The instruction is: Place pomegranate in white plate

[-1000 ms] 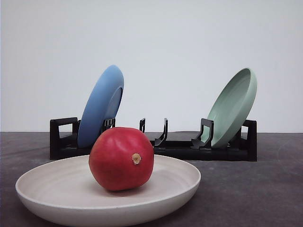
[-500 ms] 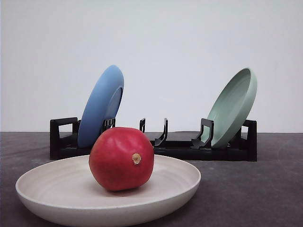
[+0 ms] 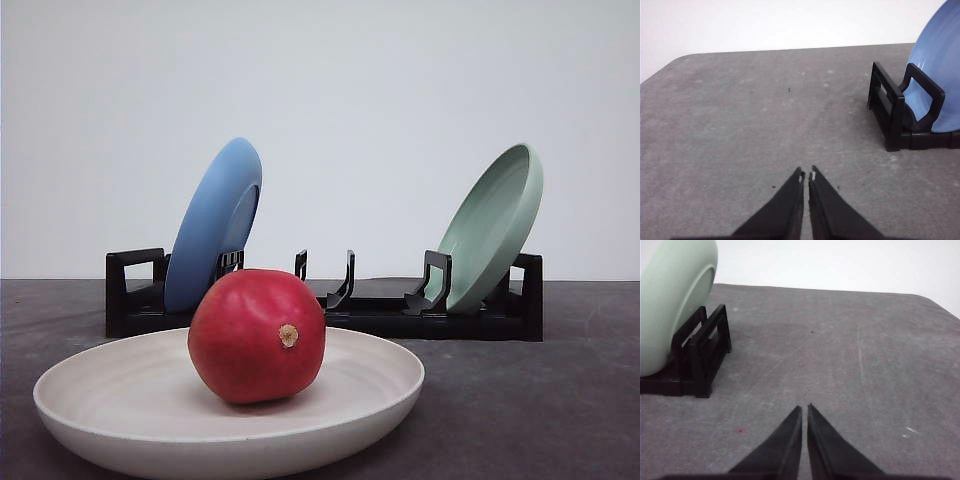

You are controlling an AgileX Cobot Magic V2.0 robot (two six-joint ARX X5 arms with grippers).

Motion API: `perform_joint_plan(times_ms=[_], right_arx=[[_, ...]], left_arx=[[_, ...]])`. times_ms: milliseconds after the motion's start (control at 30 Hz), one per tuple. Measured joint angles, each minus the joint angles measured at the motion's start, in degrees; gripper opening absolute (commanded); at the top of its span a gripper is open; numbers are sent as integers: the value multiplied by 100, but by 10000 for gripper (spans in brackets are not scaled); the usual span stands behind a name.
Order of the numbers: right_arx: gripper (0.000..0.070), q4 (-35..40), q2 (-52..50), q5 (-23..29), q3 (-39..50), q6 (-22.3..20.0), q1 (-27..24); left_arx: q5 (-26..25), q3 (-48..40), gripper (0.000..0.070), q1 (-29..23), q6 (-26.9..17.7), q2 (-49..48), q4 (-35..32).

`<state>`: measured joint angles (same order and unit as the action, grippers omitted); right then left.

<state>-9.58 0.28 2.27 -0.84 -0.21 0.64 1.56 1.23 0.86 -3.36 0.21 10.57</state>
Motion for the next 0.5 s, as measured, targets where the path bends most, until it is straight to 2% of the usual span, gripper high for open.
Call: perform_joint_plan(times_ms=[500], right_arx=[[15,17,2,-72,0,2,0]], left_arx=[[0,0,0,0,-2,0,0]])
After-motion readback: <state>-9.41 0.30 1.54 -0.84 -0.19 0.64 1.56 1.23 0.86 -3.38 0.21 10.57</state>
